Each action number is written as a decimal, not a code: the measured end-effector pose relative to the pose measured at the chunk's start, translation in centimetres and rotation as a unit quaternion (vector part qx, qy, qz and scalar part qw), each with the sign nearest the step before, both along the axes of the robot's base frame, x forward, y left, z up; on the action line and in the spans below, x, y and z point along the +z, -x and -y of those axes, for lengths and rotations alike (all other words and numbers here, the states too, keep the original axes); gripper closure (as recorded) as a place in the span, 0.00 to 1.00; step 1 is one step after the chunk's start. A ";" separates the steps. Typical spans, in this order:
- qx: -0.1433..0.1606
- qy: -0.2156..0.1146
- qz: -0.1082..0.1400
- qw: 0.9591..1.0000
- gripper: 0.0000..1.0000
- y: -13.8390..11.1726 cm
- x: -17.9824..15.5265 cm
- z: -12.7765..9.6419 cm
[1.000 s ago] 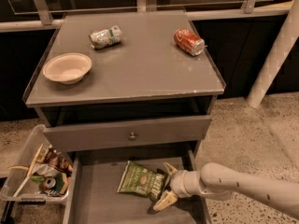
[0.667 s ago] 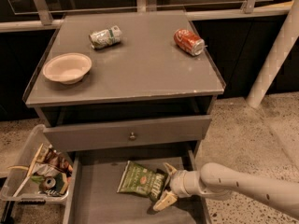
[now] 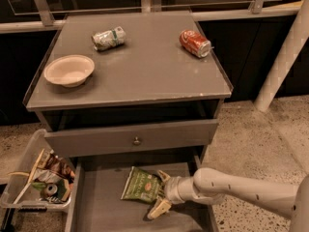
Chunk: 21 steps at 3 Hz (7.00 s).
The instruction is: Pick green jalapeno chip bag from middle drawer and place on counter
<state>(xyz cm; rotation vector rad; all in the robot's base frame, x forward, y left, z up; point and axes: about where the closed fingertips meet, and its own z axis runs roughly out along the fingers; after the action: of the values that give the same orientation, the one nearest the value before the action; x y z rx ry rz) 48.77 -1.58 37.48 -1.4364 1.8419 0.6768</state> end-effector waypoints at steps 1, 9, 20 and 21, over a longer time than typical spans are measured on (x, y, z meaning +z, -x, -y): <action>0.000 0.000 0.000 1.000 0.22 0.0 0.0 0.0; 0.019 0.019 0.078 0.997 1.00 2.5 8.7 2.5; 0.136 0.073 0.293 0.944 1.00 -4.0 53.2 12.6; 0.134 0.073 0.293 0.944 1.00 -4.2 53.2 12.5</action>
Offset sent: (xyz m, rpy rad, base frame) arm 0.0000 0.0000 0.0000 0.0000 0.0000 0.0000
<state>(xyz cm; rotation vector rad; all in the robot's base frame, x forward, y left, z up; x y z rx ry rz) 52.92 -14.11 90.65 -1.7715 1.2644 0.1936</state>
